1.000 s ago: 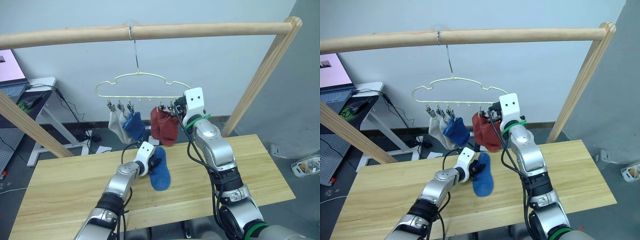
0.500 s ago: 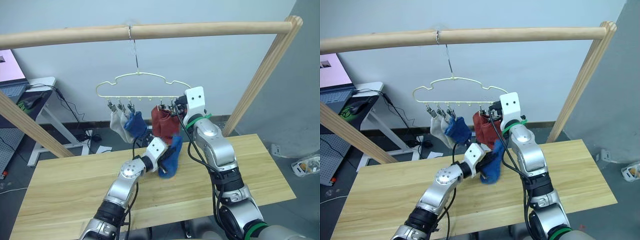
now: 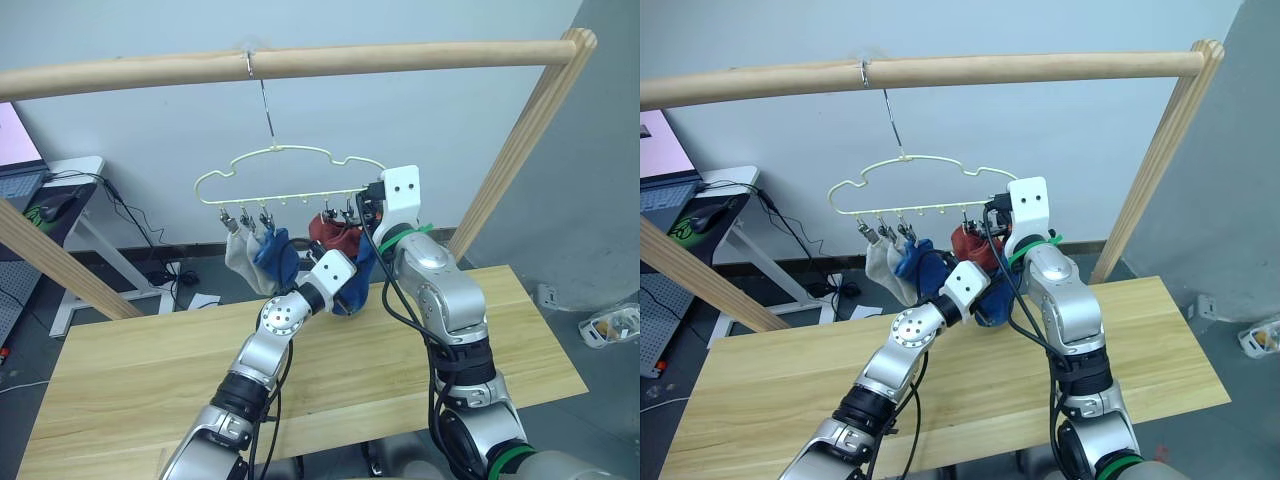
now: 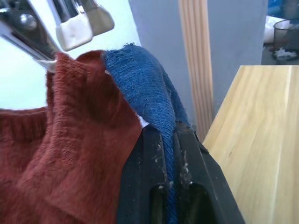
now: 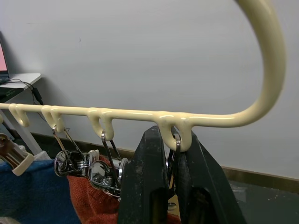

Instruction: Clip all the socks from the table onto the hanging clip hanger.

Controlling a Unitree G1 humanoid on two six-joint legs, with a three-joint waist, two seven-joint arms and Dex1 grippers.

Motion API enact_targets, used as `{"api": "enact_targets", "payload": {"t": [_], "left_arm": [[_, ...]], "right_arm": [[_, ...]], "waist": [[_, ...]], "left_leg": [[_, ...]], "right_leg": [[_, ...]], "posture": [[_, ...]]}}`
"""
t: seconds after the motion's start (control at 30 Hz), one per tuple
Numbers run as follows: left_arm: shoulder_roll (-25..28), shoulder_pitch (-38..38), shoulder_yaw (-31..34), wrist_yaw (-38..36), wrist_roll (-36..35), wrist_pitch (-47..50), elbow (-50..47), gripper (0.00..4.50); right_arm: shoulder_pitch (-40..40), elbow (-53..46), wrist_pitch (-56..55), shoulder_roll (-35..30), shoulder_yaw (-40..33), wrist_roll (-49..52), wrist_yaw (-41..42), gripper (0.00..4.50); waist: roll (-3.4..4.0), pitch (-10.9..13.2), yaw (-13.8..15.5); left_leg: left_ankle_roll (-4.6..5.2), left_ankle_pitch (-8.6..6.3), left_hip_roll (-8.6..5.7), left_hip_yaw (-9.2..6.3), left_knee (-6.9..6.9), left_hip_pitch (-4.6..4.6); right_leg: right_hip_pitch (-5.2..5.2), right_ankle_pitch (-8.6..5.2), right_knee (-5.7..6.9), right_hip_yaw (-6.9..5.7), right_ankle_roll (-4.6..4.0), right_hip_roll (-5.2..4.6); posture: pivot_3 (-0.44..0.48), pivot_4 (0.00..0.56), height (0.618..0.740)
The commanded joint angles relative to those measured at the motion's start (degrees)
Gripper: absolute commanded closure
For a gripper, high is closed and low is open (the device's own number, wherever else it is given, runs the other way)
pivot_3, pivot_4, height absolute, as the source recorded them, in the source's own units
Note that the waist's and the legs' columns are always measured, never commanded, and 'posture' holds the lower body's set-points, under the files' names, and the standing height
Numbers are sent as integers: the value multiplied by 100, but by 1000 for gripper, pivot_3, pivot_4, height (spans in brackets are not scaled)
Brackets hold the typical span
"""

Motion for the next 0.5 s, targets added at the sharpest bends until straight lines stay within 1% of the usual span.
{"api": "enact_targets", "payload": {"t": [0.03,0.5], "left_arm": [[-12,-146,95,123,26,-281,-13,4489],[14,-357,168,251,10,-627,93,4489]], "right_arm": [[-121,-311,-57,-21,61,58,37,4500],[-95,-264,-116,-123,128,39,53,4500]], "waist": [[0,0,-17],[0,0,-24]], "left_leg": [[0,0,0,0,0,0],[0,0,0,0,0,-1]], "right_leg": [[0,0,0,0,0,0],[0,-1,-1,0,1,-1]], "posture": [[-137,145,740],[-135,143,740]]}}
